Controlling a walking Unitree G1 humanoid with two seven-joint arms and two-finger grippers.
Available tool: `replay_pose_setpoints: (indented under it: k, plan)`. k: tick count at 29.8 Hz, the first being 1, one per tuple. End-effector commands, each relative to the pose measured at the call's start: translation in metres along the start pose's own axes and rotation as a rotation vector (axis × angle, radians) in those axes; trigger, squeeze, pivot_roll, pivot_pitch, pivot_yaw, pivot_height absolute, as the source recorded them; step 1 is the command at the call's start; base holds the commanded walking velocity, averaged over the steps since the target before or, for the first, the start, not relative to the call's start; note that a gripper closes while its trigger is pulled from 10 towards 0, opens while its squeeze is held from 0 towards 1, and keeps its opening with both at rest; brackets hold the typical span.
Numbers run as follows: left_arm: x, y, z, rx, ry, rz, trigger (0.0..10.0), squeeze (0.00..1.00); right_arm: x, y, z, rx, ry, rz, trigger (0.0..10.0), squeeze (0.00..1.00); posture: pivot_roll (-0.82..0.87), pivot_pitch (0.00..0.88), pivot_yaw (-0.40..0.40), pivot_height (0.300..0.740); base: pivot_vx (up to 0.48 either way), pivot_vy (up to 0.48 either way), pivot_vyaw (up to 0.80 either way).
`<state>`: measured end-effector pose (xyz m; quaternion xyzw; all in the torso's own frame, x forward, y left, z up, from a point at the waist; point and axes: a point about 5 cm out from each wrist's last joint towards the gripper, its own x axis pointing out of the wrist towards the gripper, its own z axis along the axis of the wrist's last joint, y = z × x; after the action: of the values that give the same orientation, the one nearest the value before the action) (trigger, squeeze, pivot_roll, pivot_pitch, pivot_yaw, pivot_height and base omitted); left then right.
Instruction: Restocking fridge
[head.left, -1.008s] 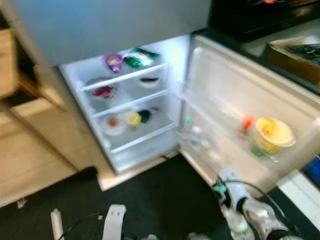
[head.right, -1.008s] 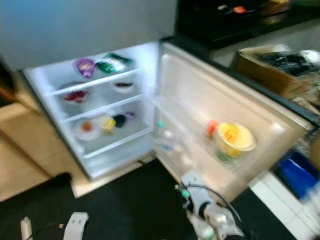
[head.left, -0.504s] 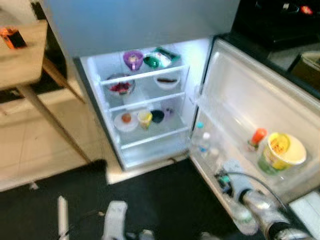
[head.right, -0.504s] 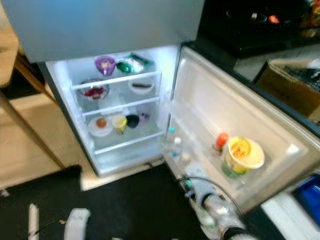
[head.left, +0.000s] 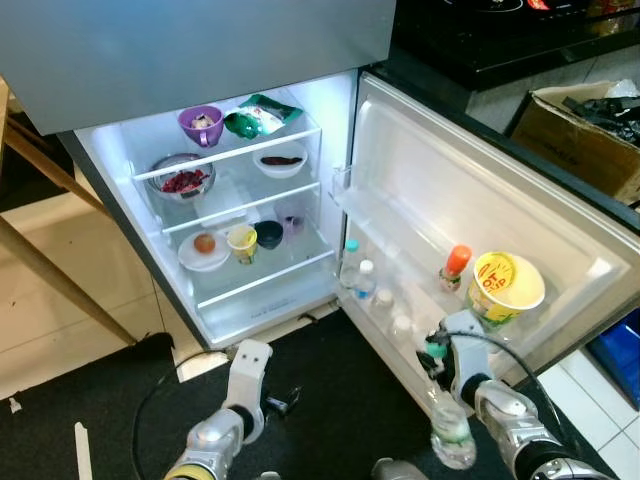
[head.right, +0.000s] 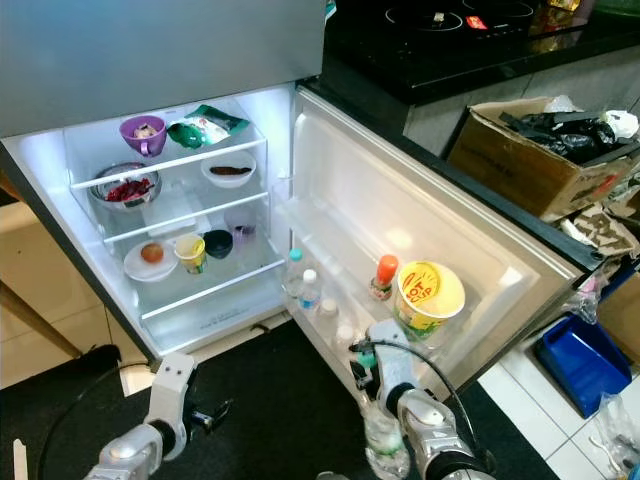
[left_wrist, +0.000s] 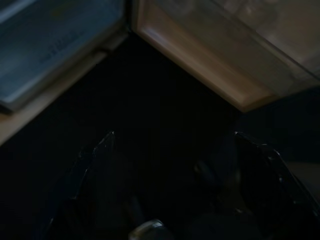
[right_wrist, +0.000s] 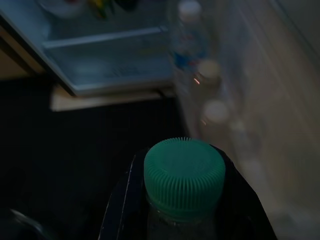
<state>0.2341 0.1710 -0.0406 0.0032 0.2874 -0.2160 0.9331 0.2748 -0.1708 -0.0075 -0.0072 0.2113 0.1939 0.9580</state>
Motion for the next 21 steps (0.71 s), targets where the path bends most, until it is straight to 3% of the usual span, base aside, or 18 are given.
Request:
replay_pose_setpoints:
  k: [1,5,11,15,21]
  plan:
    - [-0.002,0.006,0.008,0.073,-0.022,-0.024,10.0,0.00,0.003,0.004,0.006,0.063,-0.038,0.023,10.0,0.00,-0.05,0.129,-0.001,0.740,0.000,0.000,0.00]
    - [0.000,0.009,0.024,0.143,-0.085,-0.062,10.0,0.00,0.012,0.020,0.019,0.107,-0.106,0.098,10.0,0.00,-0.04,0.152,0.005,0.725,0.000,0.000,0.00]
    - [-0.001,-0.001,0.015,0.178,-0.070,-0.104,10.0,0.00,0.018,0.027,0.027,0.087,-0.126,0.109,10.0,0.00,-0.03,0.166,0.004,0.695,0.000,0.000,0.00]
    - [-0.001,-0.005,0.012,0.184,-0.070,-0.122,10.0,0.00,0.019,0.026,0.030,0.082,-0.128,0.108,10.0,0.00,-0.03,0.170,0.003,0.680,0.000,0.000,0.00]
    - [0.000,-0.010,0.013,0.200,-0.082,-0.162,10.0,0.00,0.017,0.011,0.047,0.032,-0.174,0.087,10.0,0.00,-0.02,0.166,0.005,0.645,0.000,0.000,0.00]
